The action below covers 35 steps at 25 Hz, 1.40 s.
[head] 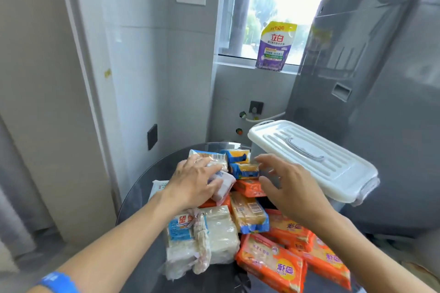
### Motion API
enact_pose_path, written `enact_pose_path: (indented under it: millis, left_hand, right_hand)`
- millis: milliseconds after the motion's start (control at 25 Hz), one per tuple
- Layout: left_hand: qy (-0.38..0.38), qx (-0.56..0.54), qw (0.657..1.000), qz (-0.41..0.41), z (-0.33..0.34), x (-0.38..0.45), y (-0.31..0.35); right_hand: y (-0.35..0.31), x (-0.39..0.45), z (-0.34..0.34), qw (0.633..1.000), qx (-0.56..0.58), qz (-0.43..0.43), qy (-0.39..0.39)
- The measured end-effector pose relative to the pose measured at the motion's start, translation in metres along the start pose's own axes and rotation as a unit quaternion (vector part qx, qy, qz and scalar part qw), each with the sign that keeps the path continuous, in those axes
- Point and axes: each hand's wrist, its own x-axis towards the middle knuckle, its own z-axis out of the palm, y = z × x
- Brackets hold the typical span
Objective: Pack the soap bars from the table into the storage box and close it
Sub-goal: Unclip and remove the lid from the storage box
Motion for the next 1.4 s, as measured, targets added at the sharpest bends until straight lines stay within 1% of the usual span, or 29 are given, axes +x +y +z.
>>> enact_pose_path:
  millis: [40,80,120,160,200,240,280,360,400,440,480,560,640,720,760,840,960,1040,1080,1120,1160,1200,1240,1280,1320,1360,1400]
  left_hand:
    - [0.017,-0.011,1.000,0.005,-0.004,0.001,0.002]
    - [0.046,-0.034,0.998,0.012,-0.008,0.002,0.001]
    - [0.075,-0.054,0.995,0.020,-0.012,0.004,-0.002]
    - [0.094,-0.068,0.993,0.023,-0.017,0.006,-0.004]
    - [0.106,-0.086,0.990,0.025,-0.021,0.007,-0.006]
    - [0.114,-0.096,0.988,0.030,-0.024,0.009,-0.007]
    - [0.120,-0.103,0.987,0.038,-0.025,0.013,-0.004]
    - [0.135,-0.117,0.983,0.046,-0.026,0.028,0.009]
    - [0.146,-0.139,0.979,0.035,-0.025,0.032,0.017]
    - [0.161,-0.159,0.974,0.023,-0.024,0.055,0.032]
    - [0.161,-0.181,0.970,-0.003,-0.023,0.072,0.045]
    - [0.139,-0.181,0.971,-0.078,-0.019,0.107,0.059]
    - [0.064,-0.185,0.968,-0.158,-0.009,0.149,0.071]
    - [-0.022,-0.219,0.951,-0.216,-0.001,0.177,0.078]
    - [-0.045,-0.238,0.942,-0.235,0.003,0.187,0.079]
    - [-0.056,-0.278,0.923,-0.259,0.009,0.200,0.073]
    - [-0.053,-0.351,0.896,-0.268,0.013,0.207,0.064]
    - [-0.048,-0.346,0.892,-0.286,0.011,0.207,0.061]
    - [-0.032,-0.314,0.902,-0.293,0.007,0.203,0.063]
    - [0.011,-0.243,0.928,-0.284,0.003,0.199,0.068]
    - [0.075,-0.142,0.957,-0.240,-0.002,0.194,0.076]
    - [0.140,-0.073,0.975,-0.158,-0.006,0.186,0.086]
    - [0.176,-0.068,0.981,-0.048,-0.008,0.176,0.099]
    - [0.157,-0.100,0.981,0.057,-0.009,0.167,0.115]
    - [0.104,-0.146,0.975,0.132,-0.008,0.158,0.129]
    - [0.033,-0.196,0.967,0.162,-0.007,0.148,0.139]
    - [-0.034,-0.246,0.955,0.163,-0.006,0.140,0.143]
  right_hand:
    - [0.007,0.006,-0.006,0.998,-0.030,0.007,0.055]
    - [0.014,0.012,-0.011,0.993,-0.075,0.011,0.091]
    - [0.022,0.018,-0.014,0.987,-0.132,0.024,0.089]
    - [0.030,0.023,-0.014,0.978,-0.194,0.050,0.052]
    - [0.036,0.028,-0.013,0.965,-0.250,0.078,-0.003]
    - [0.042,0.032,-0.010,0.949,-0.291,0.105,-0.053]
    - [0.045,0.036,-0.009,0.940,-0.307,0.122,-0.079]
    - [0.046,0.045,-0.009,0.943,-0.305,0.112,-0.071]
    - [0.042,0.040,-0.005,0.944,-0.304,0.105,-0.070]
    - [0.050,0.039,-0.005,0.945,-0.307,0.100,-0.057]
    - [0.054,0.031,-0.006,0.944,-0.311,0.097,-0.051]
    - [0.053,0.023,-0.008,0.948,-0.300,0.092,-0.058]
    - [0.059,0.020,-0.011,0.948,-0.294,0.097,-0.069]
    - [0.056,0.024,-0.009,0.945,-0.303,0.101,-0.074]
    - [0.055,0.024,-0.008,0.943,-0.307,0.104,-0.073]
    - [0.054,0.024,-0.007,0.944,-0.300,0.117,-0.072]
    - [0.051,0.024,-0.008,0.947,-0.290,0.127,-0.053]
    - [0.049,0.024,-0.009,0.948,-0.284,0.127,-0.061]
    - [0.047,0.024,-0.010,0.949,-0.279,0.131,-0.065]
    - [0.047,0.023,-0.013,0.951,-0.272,0.134,-0.065]
    - [0.046,0.023,-0.017,0.952,-0.264,0.139,-0.066]
    - [0.045,0.022,-0.019,0.954,-0.255,0.138,-0.071]
    - [0.045,0.020,-0.020,0.957,-0.244,0.137,-0.071]
    - [0.047,0.020,-0.019,0.963,-0.221,0.140,-0.058]
    - [0.047,0.020,-0.019,0.970,-0.192,0.142,-0.036]
    - [0.047,0.021,-0.021,0.979,-0.145,0.146,-0.010]
    - [0.047,0.025,-0.025,0.983,-0.070,0.169,0.018]
